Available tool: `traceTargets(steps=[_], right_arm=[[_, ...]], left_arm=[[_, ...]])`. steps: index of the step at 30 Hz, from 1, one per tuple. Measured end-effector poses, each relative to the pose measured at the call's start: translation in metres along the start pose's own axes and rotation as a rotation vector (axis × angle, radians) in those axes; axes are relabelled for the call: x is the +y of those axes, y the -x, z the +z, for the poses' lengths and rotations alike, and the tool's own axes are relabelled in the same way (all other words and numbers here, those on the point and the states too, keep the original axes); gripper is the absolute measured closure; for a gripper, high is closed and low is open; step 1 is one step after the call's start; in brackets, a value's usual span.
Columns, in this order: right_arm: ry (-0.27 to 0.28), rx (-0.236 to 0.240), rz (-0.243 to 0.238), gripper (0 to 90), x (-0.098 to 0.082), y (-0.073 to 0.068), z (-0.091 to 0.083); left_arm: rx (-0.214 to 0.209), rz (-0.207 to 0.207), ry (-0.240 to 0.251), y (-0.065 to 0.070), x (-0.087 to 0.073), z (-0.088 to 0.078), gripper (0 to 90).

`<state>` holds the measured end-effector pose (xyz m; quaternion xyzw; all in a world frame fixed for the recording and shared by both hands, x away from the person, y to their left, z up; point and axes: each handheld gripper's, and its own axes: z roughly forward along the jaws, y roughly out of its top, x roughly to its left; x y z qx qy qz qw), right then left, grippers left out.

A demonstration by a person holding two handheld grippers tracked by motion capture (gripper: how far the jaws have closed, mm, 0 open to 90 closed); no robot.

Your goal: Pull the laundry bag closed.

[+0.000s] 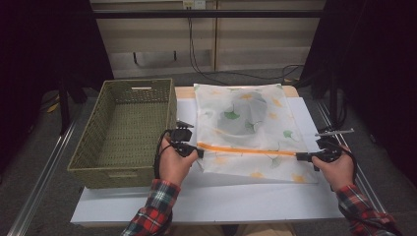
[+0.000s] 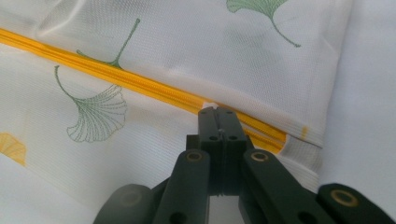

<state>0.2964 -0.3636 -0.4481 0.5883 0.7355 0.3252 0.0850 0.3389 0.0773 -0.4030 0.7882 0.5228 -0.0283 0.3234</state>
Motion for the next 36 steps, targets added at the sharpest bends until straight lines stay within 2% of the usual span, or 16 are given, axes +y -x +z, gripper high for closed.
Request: traceTargets(steps=[4, 15, 16, 25, 27, 36], right_arm=[[0.0, -0.014, -0.01, 90.0, -0.001, 0.001, -0.002], [-0.003, -0.026, 0.015, 90.0, -0.005, 0.01, -0.007], [0.001, -0.027, 0.005, 90.0, -0.005, 0.012, -0.007], [0.002, -0.025, 0.032, 90.0, -0.008, 0.018, -0.01], [0.002, -0.043, 0.017, 90.0, -0.007, 0.018, -0.011], [-0.003, -0.052, 0.035, 90.0, -0.01, 0.024, -0.014]], left_arm=[[0.0, -0.006, 0.0, 0.0, 0.0, 0.0, 89.3], [0.014, 0.006, -0.01, -0.002, 0.0, 0.001, 89.3], [0.013, 0.0, -0.007, -0.002, 0.0, 0.001, 89.3], [0.012, -0.004, -0.002, -0.001, 0.0, 0.0, 89.3], [0.015, -0.003, -0.003, -0.001, 0.001, 0.0, 89.3], [0.021, 0.003, -0.001, -0.001, 0.001, -0.002, 89.3]])
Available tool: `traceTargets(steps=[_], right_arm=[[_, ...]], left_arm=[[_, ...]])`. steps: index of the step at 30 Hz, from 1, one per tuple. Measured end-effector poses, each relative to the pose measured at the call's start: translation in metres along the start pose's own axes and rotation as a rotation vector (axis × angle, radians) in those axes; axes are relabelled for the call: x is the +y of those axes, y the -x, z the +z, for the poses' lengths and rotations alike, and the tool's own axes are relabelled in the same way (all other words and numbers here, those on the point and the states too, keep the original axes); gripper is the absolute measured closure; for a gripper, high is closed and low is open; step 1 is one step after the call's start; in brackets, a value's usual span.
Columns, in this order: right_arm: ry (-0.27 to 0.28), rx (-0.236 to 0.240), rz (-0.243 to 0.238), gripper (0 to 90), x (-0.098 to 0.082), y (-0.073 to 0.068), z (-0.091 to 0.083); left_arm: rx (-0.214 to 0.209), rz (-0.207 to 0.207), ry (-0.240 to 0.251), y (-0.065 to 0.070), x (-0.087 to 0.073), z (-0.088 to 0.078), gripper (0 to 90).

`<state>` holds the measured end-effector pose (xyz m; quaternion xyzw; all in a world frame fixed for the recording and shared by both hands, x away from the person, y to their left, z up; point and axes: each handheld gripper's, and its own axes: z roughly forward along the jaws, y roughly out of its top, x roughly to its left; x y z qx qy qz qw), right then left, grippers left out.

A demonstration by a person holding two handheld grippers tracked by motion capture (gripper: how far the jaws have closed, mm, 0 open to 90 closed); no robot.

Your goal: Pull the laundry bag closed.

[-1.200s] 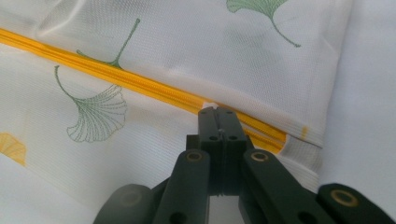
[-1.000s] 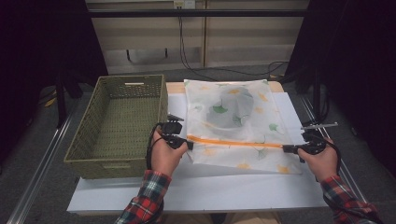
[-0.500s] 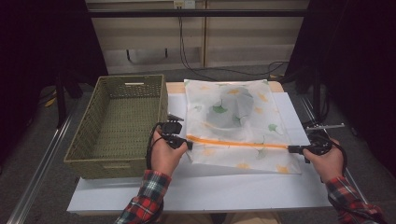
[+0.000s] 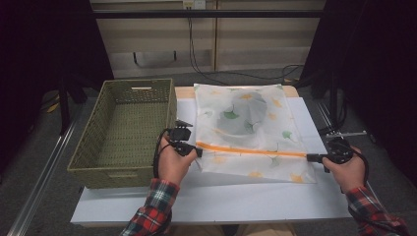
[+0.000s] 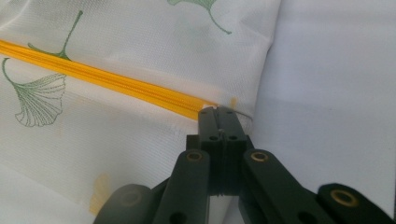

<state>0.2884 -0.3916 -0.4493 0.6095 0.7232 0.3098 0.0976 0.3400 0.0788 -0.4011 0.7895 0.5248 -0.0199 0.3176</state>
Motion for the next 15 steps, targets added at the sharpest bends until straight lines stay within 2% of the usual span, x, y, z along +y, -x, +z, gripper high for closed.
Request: traceTargets(steps=[3, 8, 12, 15], right_arm=[[0.001, -0.008, -0.016, 90.0, -0.0002, -0.001, -0.0004], [-0.008, -0.014, -0.017, 90.0, -0.0015, 0.0005, -0.0009], [-0.006, -0.008, -0.013, 90.0, -0.0019, 0.0005, -0.0026], [-0.005, 0.012, -0.015, 90.0, -0.0025, -0.0007, -0.0035]], left_arm=[[0.001, 0.001, -0.003, -0.0001, -0.0002, 0.0003, 89.3], [0.007, 0.004, -0.006, 0.001, -0.0002, 0.0013, 89.3], [0.014, 0.018, -0.011, 0.0005, -0.0007, 0.0012, 89.3], [0.021, 0.01, -0.004, -0.0006, -0.0007, 0.0026, 89.2]])
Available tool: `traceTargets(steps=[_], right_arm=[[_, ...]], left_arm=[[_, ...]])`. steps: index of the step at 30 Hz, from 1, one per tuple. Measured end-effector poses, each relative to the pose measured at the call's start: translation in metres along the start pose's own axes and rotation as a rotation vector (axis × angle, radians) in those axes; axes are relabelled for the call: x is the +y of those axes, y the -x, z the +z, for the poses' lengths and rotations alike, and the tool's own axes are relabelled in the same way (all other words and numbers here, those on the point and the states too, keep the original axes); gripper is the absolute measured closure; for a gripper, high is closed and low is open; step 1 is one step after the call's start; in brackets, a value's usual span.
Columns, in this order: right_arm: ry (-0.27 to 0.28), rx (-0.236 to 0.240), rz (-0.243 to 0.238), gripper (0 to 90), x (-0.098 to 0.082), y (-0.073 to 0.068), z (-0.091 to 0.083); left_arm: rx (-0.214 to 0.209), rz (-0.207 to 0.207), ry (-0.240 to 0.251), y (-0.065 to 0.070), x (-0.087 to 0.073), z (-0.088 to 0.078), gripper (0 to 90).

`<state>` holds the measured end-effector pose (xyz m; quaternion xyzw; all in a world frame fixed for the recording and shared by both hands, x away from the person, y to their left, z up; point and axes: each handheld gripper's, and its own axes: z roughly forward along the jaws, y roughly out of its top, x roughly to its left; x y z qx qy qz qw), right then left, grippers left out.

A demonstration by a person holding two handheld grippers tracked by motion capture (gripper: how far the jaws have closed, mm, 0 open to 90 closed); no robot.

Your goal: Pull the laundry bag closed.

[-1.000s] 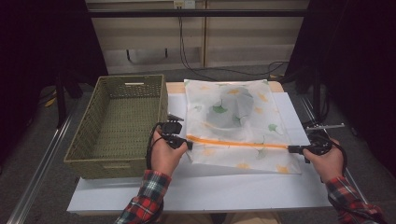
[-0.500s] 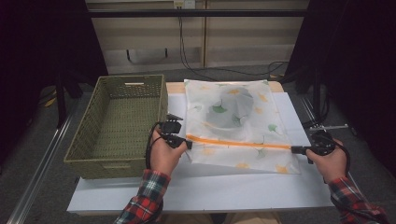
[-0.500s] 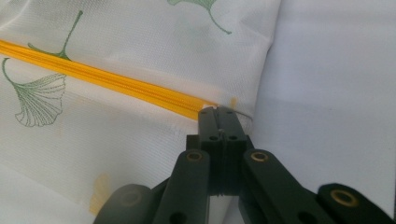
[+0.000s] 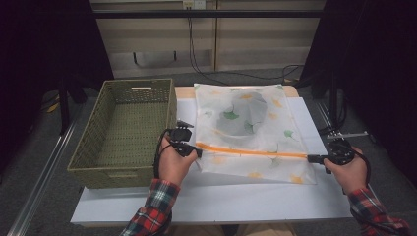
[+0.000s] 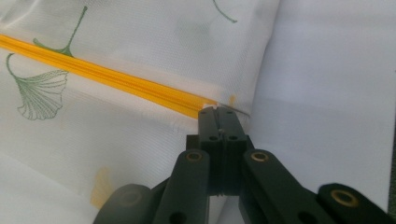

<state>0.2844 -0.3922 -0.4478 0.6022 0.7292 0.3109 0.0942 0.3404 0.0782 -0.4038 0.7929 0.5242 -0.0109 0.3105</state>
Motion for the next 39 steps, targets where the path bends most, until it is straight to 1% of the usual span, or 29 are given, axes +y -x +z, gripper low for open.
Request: traceTargets(steps=[2, 3, 4, 5, 6, 8, 9, 10, 12, 13, 14, 15, 17, 18, 19, 20, 21, 23, 24, 25, 26, 27, 29, 30, 31, 34, 36, 38, 39], right_arm=[[0.005, 0.016, 0.002, 90.0, -0.001, 0.0, 0.001], [0.001, 0.015, 0.0, 90.0, -0.001, -0.001, 0.001], [0.001, 0.028, 0.007, 90.0, -0.001, -0.002, 0.0], [0.01, 0.032, -0.002, 90.0, -0.001, -0.003, 0.0], [0.012, 0.033, -0.003, 90.0, -0.002, -0.003, 0.0], [0.014, 0.04, -0.009, 90.0, -0.002, -0.005, 0.001], [0.016, 0.039, -0.013, 90.0, -0.002, -0.005, 0.001], [0.015, 0.034, -0.009, 89.9, -0.002, -0.005, 0.001], [0.01, 0.041, -0.014, 87.9, -0.002, -0.006, 0.002], [0.013, 0.038, -0.012, 85.6, -0.003, -0.006, 0.002], [0.01, 0.037, -0.011, 84.7, -0.002, -0.007, 0.002], [0.011, 0.047, -0.018, 83.2, -0.002, -0.007, 0.003], [0.017, 0.038, -0.027, 79.9, -0.002, -0.009, 0.003], [0.022, 0.039, -0.038, 77.2, -0.002, -0.01, 0.004], [0.024, 0.034, -0.04, 75.6, -0.002, -0.01, 0.004], [0.026, 0.037, -0.041, 74.5, -0.002, -0.011, 0.004], [0.029, 0.042, -0.045, 72.7, -0.002, -0.011, 0.005], [0.045, 0.035, -0.058, 65.5, -0.002, -0.012, 0.005], [0.044, 0.038, -0.053, 63.6, -0.002, -0.013, 0.006], [0.054, 0.037, -0.051, 59.8, -0.002, -0.013, 0.006], [0.054, 0.037, -0.051, 59.8, -0.002, -0.013, 0.006], [0.076, 0.029, -0.073, 51.7, -0.002, -0.013, 0.007], [0.082, 0.032, -0.073, 47.5, -0.002, -0.013, 0.007], [0.082, 0.032, -0.073, 47.5, -0.002, -0.013, 0.007], [0.105, 0.023, -0.076, 40.1, -0.001, -0.013, 0.008], [0.126, 0.021, -0.077, 35.4, -0.001, -0.013, 0.008], [0.132, 0.017, -0.091, 30.6, -0.001, -0.013, 0.009], [0.136, 0.013, -0.105, 28.4, -0.001, -0.013, 0.009], [0.141, 0.013, -0.106, 27.5, -0.001, -0.013, 0.009]], left_arm=[[0.001, 0.002, 0.0, 0.0, 0.0, 0.0, 89.0], [0.002, 0.005, 0.002, 0.0, 0.0, 0.0, 88.8], [0.006, 0.002, 0.007, 0.0, 0.0, 0.0, 88.7], [0.008, 0.004, 0.011, 0.0, 0.0, 0.0, 88.3], [0.009, 0.005, 0.004, 0.0, 0.0, 0.0, 87.9], [0.013, -0.002, 0.008, 0.0, 0.0, 0.001, 86.6], [0.009, 0.0, 0.001, 0.0, 0.0, 0.001, 86.5], [0.006, -0.002, 0.004, 0.001, 0.0, 0.001, 85.8], [0.015, 0.008, 0.005, 0.002, 0.0, 0.001, 83.2], [0.015, 0.008, 0.005, 0.002, 0.0, 0.001, 80.6], [0.026, 0.005, 0.012, 0.003, 0.0, 0.001, 79.0], [0.028, 0.01, 0.013, 0.003, 0.0, 0.001, 78.3], [0.025, 0.012, 0.014, 0.003, 0.0, 0.001, 72.6], [0.023, 0.015, 0.012, 0.003, 0.0, 0.001, 71.1], [0.029, 0.014, 0.015, 0.004, 0.0, 0.001, 70.9], [0.031, 0.021, 0.01, 0.004, 0.001, 0.0, 69.2], [0.028, 0.025, 0.016, 0.005, 0.001, 0.0, 66.8], [0.039, 0.037, 0.028, 0.006, 0.001, 0.0, 62.0], [0.04, 0.04, 0.029, 0.007, 0.001, 0.0, 59.3], [0.041, 0.045, 0.024, 0.007, 0.001, 0.001, 56.5], [0.041, 0.045, 0.024, 0.007, 0.001, 0.001, 55.4], [0.05, 0.058, 0.021, 0.008, 0.001, 0.003, 51.3], [0.059, 0.075, 0.03, 0.008, 0.001, 0.004, 43.8], [0.059, 0.075, 0.03, 0.008, 0.001, 0.004, 39.5], [0.058, 0.091, 0.043, 0.009, 0.002, 0.004, 36.1], [0.054, 0.11, 0.066, 0.012, 0.002, 0.005, 28.5], [0.037, 0.116, 0.086, 0.014, 0.003, 0.006, 24.5], [0.027, 0.141, 0.092, 0.015, 0.003, 0.008, 20.6], [0.02, 0.135, 0.102, 0.016, 0.003, 0.009, 18.8]])
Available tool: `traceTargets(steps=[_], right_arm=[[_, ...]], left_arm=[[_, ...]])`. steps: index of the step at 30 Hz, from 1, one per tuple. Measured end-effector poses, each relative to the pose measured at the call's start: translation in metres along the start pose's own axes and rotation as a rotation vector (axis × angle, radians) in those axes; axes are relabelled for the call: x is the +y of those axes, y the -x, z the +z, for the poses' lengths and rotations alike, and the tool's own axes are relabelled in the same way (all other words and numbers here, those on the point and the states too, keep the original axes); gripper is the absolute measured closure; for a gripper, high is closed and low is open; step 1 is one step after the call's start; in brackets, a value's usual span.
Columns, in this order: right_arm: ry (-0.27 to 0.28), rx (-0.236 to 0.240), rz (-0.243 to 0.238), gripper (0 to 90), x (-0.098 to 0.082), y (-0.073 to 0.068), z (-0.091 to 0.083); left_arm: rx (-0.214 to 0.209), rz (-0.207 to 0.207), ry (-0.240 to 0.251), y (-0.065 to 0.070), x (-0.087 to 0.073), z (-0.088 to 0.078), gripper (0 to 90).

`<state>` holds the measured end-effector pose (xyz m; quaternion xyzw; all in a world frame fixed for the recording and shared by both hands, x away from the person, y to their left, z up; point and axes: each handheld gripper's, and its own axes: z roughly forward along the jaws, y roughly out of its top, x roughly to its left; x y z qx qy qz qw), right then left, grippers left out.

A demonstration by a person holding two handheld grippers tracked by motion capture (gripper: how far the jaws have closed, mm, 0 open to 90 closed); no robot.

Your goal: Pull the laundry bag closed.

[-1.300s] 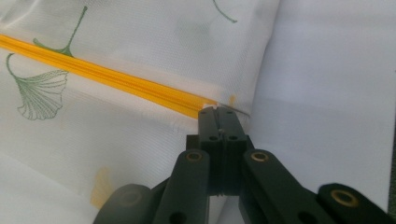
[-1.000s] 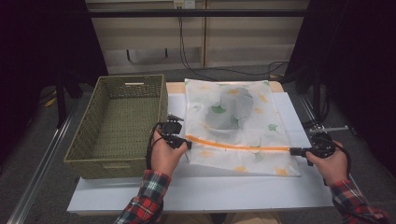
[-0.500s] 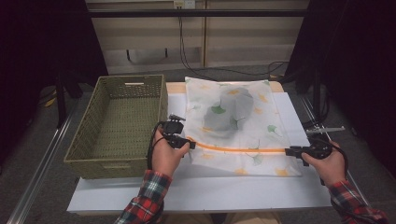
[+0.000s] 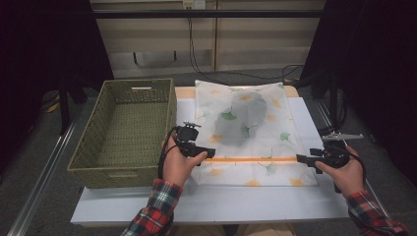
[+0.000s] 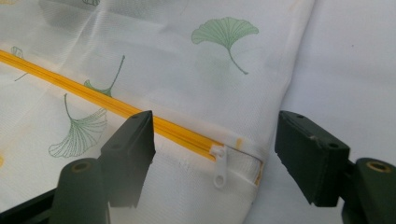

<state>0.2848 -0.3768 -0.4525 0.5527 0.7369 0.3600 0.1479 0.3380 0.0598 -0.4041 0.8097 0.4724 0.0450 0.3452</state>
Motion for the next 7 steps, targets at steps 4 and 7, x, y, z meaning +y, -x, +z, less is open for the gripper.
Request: traceTargets(steps=[4, 7], right_arm=[[0.006, -0.002, -0.007, 24.4, -0.0001, -0.0002, -0.0003], [0.001, -0.001, -0.014, 23.7, -0.0013, 0.0006, -0.0002]], left_arm=[[-0.013, 0.014, 0.002, 0.0019, 0.0002, 0.0035, 16.4], [-0.013, 0.022, 0.004, 0.002, 0.0012, 0.0053, 15.1]])
